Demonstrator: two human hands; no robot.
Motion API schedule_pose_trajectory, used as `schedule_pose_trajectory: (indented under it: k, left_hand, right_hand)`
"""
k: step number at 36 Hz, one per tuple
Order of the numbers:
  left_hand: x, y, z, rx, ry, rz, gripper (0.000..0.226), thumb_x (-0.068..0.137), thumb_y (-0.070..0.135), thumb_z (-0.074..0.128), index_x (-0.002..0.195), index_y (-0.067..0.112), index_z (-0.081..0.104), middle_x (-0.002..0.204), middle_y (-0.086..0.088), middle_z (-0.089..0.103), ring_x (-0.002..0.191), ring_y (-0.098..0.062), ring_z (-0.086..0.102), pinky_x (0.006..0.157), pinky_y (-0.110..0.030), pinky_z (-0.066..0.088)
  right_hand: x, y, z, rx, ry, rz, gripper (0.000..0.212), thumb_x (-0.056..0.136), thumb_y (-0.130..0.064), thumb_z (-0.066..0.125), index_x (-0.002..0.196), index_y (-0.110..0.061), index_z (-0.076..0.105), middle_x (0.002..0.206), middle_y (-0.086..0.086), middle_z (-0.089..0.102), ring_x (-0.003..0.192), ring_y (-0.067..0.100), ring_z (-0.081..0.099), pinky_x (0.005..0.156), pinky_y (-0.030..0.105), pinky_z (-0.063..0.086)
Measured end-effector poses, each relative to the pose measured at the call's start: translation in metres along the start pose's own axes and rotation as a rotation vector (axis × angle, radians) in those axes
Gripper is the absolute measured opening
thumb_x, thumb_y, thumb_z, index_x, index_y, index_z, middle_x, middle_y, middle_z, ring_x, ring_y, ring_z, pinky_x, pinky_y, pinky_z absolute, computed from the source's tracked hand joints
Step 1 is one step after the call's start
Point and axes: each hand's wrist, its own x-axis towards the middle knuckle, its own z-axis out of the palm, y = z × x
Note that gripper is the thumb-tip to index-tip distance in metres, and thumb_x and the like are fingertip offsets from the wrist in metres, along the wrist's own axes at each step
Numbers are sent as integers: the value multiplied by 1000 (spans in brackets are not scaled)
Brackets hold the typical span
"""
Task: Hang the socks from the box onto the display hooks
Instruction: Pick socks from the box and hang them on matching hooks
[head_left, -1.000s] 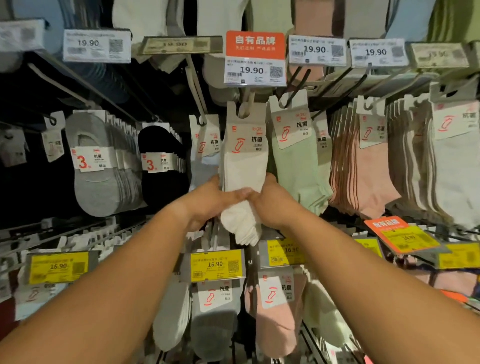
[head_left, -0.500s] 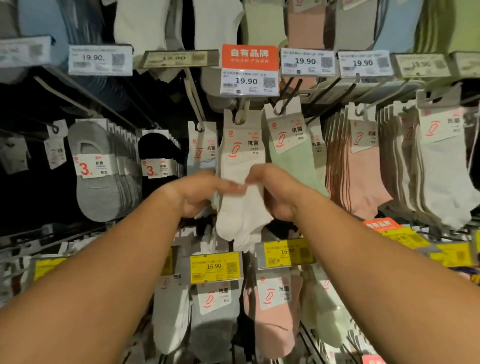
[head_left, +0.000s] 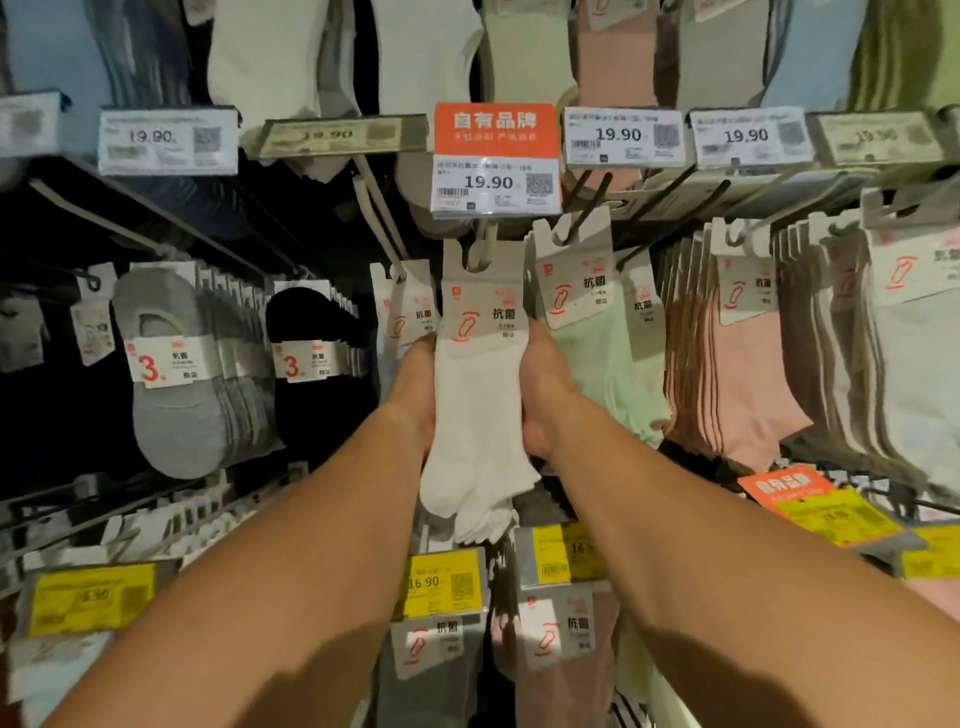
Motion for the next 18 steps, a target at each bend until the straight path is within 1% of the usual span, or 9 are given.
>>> schedule_pose_trajectory:
  k: [3,5,7,9,10,12,13,16,18]
  left_hand:
    - [-5,2,0,-39,-68,-39,29,104,37,46,106,23,72,87,-7,77,77,-25,72,67,-33,58]
    - [-12,6,-3,-50,-110,-90,41,104,44,39,112,22,72,99,-10,77,84,-27,73,73,-35,59]
    - [-22,12,-5,-39,-132,-110,52,104,52,32,119,20,72,113,-14,74,101,-31,71,81,-38,58]
    - [-30,15,-6,-16,-134,-111,55,104,53,31,120,19,71,114,-15,74,106,-32,70,83,-39,57]
    - [-34,16,-6,5,-132,-99,55,104,52,31,117,19,72,112,-15,75,105,-32,70,83,-39,57]
    - [-40,19,-6,23,-126,-79,57,104,55,30,113,20,74,110,-13,76,106,-34,70,93,-43,55]
    - [-44,21,-7,34,-117,-69,59,103,58,30,116,21,73,111,-12,76,108,-33,70,96,-45,54]
    - [-54,23,-10,131,-155,22,64,101,68,27,128,27,67,115,0,75,107,-20,69,84,-36,55]
    - [-62,22,-9,181,-235,82,68,96,75,24,133,32,63,122,7,72,113,-12,67,83,-31,53]
  right_hand:
    - [-10,-2,-3,-14,-45,-11,50,93,-57,45,113,-21,73,106,11,75,103,33,69,97,48,52]
    - [-21,-4,-5,-18,-47,-26,51,95,-57,43,112,-20,73,105,11,75,100,31,70,95,45,54]
    - [-35,-3,-6,-15,-40,-46,52,100,-56,36,111,-20,72,103,9,76,98,29,70,92,42,55]
    - [-48,3,-6,-38,-45,-56,54,102,-59,31,117,-23,69,104,6,76,100,25,69,96,43,53]
    - [-56,7,-6,-63,-70,-69,55,101,-60,30,118,-25,68,101,2,76,99,22,70,95,42,54]
    - [-80,8,-9,-152,-88,-110,49,102,-58,30,109,-28,68,87,-13,74,86,7,67,82,30,54]
    - [-93,8,-15,-249,-100,-167,44,103,-56,31,102,-29,67,85,-18,71,84,2,64,79,25,51]
    - [-134,1,-36,-596,-36,-427,33,99,-48,47,108,-27,70,111,-6,72,104,13,65,97,36,48]
    - [-142,-15,-56,-541,87,-591,25,91,-36,59,80,-21,75,85,1,76,83,18,71,83,37,55]
